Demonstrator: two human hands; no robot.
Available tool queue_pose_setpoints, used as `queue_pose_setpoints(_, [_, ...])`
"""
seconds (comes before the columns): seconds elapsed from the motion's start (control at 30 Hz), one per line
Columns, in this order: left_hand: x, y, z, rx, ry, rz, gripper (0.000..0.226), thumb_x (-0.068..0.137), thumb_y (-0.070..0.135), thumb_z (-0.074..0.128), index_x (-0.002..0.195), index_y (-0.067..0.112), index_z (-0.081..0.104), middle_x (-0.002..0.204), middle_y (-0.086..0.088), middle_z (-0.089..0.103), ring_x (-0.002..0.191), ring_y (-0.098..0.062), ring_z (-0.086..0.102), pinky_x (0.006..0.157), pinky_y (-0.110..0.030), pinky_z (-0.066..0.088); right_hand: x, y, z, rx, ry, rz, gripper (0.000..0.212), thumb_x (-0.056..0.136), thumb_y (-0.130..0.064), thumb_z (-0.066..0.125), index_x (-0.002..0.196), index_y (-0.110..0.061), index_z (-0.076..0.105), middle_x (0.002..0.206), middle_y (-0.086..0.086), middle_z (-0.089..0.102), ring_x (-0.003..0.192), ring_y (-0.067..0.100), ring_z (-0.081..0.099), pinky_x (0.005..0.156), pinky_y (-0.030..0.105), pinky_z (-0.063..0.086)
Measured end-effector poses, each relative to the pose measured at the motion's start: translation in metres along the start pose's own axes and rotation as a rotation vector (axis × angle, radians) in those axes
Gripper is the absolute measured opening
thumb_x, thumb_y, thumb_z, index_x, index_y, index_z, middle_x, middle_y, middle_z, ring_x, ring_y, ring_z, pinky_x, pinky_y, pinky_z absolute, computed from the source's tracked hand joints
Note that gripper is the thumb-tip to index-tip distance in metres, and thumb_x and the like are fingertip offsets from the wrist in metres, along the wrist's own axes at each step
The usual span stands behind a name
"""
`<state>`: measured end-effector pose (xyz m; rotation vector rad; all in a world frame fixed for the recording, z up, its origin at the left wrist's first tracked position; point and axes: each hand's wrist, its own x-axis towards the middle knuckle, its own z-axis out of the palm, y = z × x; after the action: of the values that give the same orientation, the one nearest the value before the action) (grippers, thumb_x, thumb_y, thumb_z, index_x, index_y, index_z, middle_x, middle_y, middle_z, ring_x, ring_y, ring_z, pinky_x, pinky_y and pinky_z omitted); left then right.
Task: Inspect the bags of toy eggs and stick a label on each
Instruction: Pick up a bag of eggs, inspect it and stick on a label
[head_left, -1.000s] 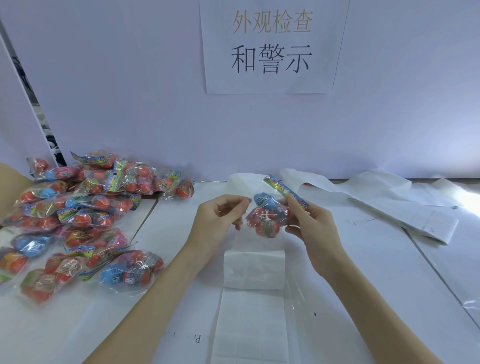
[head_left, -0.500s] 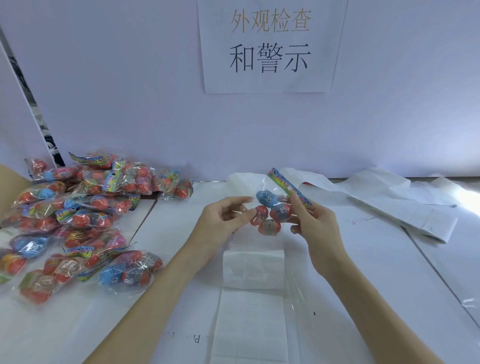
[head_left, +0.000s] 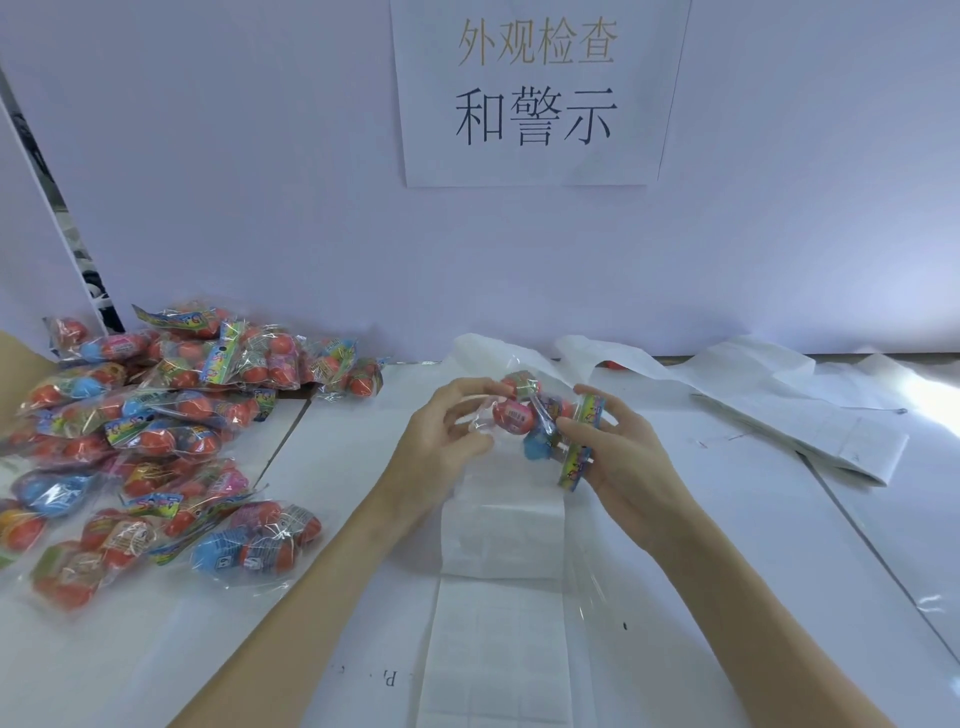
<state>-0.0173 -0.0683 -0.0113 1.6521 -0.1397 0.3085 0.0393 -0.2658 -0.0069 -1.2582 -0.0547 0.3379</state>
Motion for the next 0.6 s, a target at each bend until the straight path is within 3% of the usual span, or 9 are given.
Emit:
queue_pose_setpoints(0.1, [0.001,0.002,0.004,-0.174,0.082,-0.115,0.042,0.091,0.028,0.074,0.131,0.029,0.062,0.121,0.003,0.074,0.112,-0.017,0.071,0.093,-0.026,0.056,0.0,-0.002,-0.001,-0.081,-0.074,-0.072,0.047,0.098,0.0,0.066,0.139,-0.018,0.056,0.112,0.007,0.079,0.097,0.025,0.077,0.092,0.043,0.057])
queue_pose_setpoints(0.17, [0.0,0.002,0.005,-0.091,0.143,-0.12,0.037,0.092,0.038,0.077,0.125,0.027,0.067,0.11,0.004,0.077,0.102,-0.015,0.074,0.084,-0.022,0.057,-0.004,-0.003,0.002,-0.117,-0.131,-0.084,0.044,0.099,-0.008,0.069,0.139,-0.022,0.058,0.115,0.006,0.078,0.104,0.027,0.076,0.097,0.044,0.052])
queue_pose_setpoints(0.23, [0.001,-0.002,0.004,-0.049,0.178,-0.103,0.02,0.095,0.031,0.073,0.112,0.02,0.076,0.104,0.002,0.078,0.096,-0.016,0.074,0.08,-0.026,0.059,-0.008,-0.003,0.006,-0.124,-0.159,-0.086,0.038,0.097,-0.025,0.071,0.133,-0.019,0.065,0.117,0.005,0.078,0.108,0.026,0.075,0.101,0.042,0.054])
queue_pose_setpoints(0.33, [0.001,-0.004,0.004,-0.097,0.183,-0.118,0.011,0.097,0.02,0.072,0.103,0.016,0.08,0.101,-0.003,0.078,0.095,-0.022,0.075,0.083,-0.038,0.064,-0.01,-0.003,0.008,-0.121,-0.096,-0.111,0.027,0.099,-0.032,0.067,0.12,-0.017,0.076,0.114,0.006,0.079,0.1,0.025,0.076,0.091,0.037,0.057])
queue_pose_setpoints(0.43, [0.002,0.0,0.004,-0.252,0.175,-0.165,0.014,0.092,0.024,0.074,0.102,0.019,0.083,0.103,-0.009,0.078,0.093,-0.023,0.075,0.076,-0.037,0.063,-0.011,-0.005,0.006,-0.062,-0.085,-0.102,0.025,0.1,-0.029,0.066,0.118,-0.016,0.078,0.117,0.006,0.078,0.095,0.021,0.075,0.074,0.022,0.057])
queue_pose_setpoints(0.5, [0.002,0.001,0.005,-0.309,0.183,-0.187,0.02,0.088,0.028,0.075,0.103,0.019,0.084,0.105,-0.011,0.079,0.092,-0.023,0.075,0.073,-0.035,0.063,-0.011,-0.005,0.007,-0.043,-0.096,-0.1,0.029,0.098,-0.032,0.067,0.12,-0.017,0.078,0.119,0.005,0.078,0.1,0.022,0.075,0.079,0.025,0.058])
queue_pose_setpoints(0.6, [0.003,-0.004,0.005,-0.273,0.243,-0.176,0.013,0.096,0.017,0.072,0.102,0.017,0.084,0.105,-0.01,0.079,0.095,-0.022,0.075,0.072,-0.035,0.064,-0.01,-0.006,0.008,-0.073,-0.1,-0.101,0.033,0.094,-0.04,0.069,0.12,-0.021,0.077,0.116,0.003,0.078,0.104,0.022,0.076,0.091,0.032,0.058])
